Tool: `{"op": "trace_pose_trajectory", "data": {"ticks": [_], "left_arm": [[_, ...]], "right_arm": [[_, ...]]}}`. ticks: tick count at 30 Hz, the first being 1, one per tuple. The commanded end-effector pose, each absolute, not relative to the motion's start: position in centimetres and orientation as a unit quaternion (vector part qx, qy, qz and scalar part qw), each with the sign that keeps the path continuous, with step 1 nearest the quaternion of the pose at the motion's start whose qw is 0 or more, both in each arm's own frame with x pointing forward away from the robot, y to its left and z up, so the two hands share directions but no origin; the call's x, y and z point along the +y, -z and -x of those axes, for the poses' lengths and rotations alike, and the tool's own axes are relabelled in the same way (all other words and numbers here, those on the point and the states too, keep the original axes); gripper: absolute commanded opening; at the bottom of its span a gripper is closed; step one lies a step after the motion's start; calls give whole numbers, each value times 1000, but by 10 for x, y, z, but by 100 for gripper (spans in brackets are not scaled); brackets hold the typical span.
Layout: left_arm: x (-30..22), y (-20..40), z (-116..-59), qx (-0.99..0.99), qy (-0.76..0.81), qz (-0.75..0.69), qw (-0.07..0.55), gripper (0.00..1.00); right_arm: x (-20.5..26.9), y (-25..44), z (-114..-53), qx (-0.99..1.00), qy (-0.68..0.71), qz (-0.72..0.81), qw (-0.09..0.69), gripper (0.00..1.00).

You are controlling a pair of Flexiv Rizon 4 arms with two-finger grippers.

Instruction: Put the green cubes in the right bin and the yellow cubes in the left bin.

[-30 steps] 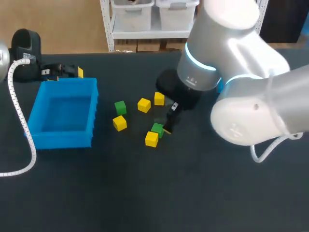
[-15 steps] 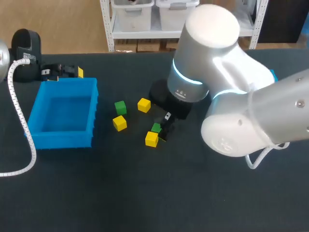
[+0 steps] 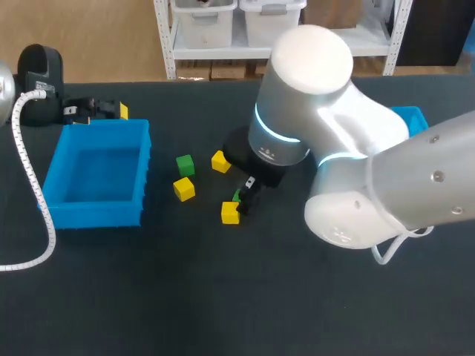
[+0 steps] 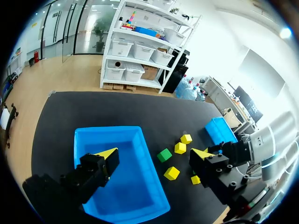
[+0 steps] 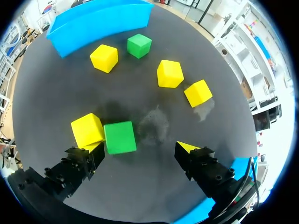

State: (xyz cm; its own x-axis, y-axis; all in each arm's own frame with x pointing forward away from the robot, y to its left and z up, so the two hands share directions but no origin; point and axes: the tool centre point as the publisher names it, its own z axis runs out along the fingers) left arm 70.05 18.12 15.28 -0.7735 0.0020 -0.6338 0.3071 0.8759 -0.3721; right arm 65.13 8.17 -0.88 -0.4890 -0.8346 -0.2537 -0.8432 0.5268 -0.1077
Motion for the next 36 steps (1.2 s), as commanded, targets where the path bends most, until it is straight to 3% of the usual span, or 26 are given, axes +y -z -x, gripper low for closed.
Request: {"op": "trace_pose_trajectory", "data": {"ticks": [1, 12, 14, 18, 19, 36], "left_arm": [[184, -151, -700, 909, 240, -87, 329, 100], [184, -151, -700, 909, 240, -87, 329, 100], [184, -151, -700, 909, 240, -87, 329, 100], [184, -151, -700, 909, 240, -87, 329, 100], [184, -151, -700, 909, 240, -87, 329, 100], [184, -151, -700, 909, 240, -87, 329, 100]], "right_arm": [[92, 15, -658, 864, -13, 485, 137, 100], [101, 17, -664, 863, -10, 487, 136, 100], [100, 19, -665, 865, -8, 484, 133, 49], [94, 24, -665, 869, 1, 479, 126, 4], [93, 24, -665, 869, 1, 479, 126, 0], [54, -43, -688, 889, -3, 420, 183, 0]]}}
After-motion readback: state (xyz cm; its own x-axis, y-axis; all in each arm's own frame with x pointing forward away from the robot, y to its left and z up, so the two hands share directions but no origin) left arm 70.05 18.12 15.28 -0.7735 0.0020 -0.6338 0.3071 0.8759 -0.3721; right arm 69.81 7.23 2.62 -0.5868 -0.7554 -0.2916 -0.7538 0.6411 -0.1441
